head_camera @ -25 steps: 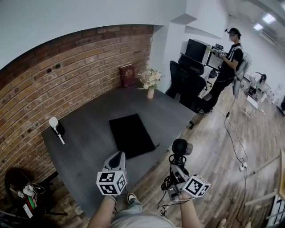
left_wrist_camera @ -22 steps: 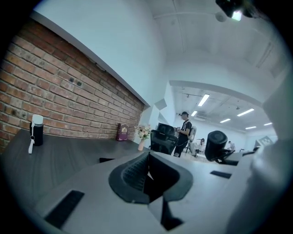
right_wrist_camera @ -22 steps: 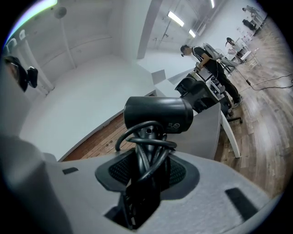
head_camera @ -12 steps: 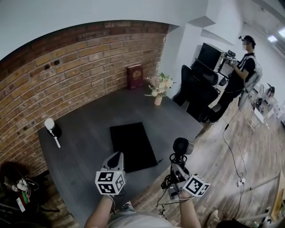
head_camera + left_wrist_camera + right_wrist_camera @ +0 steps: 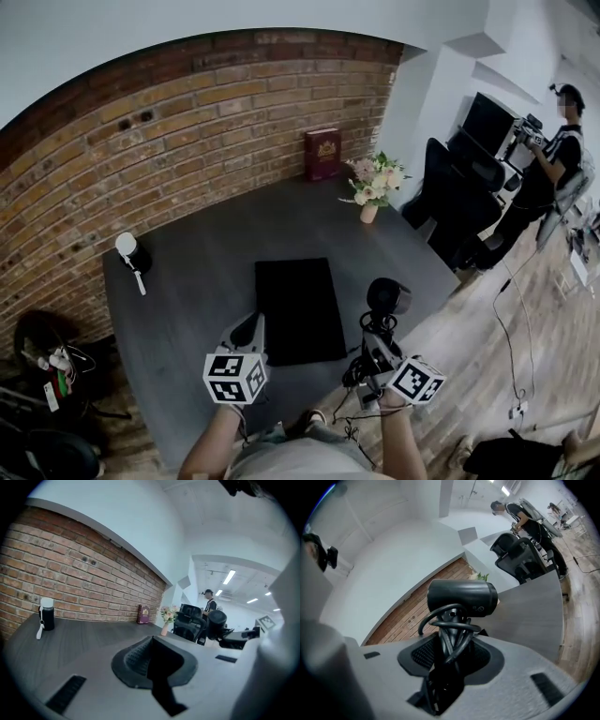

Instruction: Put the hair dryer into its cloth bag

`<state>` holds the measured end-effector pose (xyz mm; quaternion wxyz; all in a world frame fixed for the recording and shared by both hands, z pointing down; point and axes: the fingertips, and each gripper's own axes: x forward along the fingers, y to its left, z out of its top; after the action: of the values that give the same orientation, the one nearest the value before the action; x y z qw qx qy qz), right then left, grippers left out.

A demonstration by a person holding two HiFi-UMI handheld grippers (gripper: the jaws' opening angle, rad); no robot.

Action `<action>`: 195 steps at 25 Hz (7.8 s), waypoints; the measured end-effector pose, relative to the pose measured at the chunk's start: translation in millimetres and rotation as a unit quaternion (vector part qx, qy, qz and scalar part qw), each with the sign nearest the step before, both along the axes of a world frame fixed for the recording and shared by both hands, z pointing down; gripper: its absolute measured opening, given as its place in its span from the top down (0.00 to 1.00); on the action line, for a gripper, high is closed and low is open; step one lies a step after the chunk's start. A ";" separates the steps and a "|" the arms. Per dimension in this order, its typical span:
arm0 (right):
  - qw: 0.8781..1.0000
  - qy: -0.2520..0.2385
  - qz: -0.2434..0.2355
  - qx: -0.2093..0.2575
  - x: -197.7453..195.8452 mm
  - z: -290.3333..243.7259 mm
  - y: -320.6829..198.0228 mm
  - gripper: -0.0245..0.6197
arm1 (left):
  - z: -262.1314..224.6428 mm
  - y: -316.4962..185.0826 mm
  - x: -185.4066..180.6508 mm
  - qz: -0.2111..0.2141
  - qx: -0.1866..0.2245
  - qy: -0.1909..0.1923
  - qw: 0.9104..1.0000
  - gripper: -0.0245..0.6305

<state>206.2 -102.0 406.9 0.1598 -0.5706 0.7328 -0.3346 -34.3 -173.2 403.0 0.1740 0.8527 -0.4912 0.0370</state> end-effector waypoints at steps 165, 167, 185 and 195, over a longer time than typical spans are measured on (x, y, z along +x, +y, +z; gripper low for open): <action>0.739 0.230 -0.626 -0.096 -93.0 167.9 118.6 0.72 | 147.4 45.3 57.0 0.177 -0.092 -0.203 0.959 0.93; 0.743 0.234 -0.618 -0.104 -95.6 172.9 111.7 0.72 | 147.6 44.8 57.3 0.181 -0.091 -0.199 0.959 0.93; 0.761 0.242 -0.587 -0.136 -120.7 176.3 91.5 0.72 | 135.9 40.1 69.8 0.220 -0.076 -0.157 0.960 0.93; 0.814 0.271 -0.475 -0.195 -106.7 193.7 46.3 0.72 | 129.7 40.8 66.6 0.219 -0.070 -0.131 0.964 0.93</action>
<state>99.6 -55.7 600.6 -0.3388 -0.2383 0.8455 -0.3369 32.3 -132.4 532.7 0.1548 0.9129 -0.3073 0.2196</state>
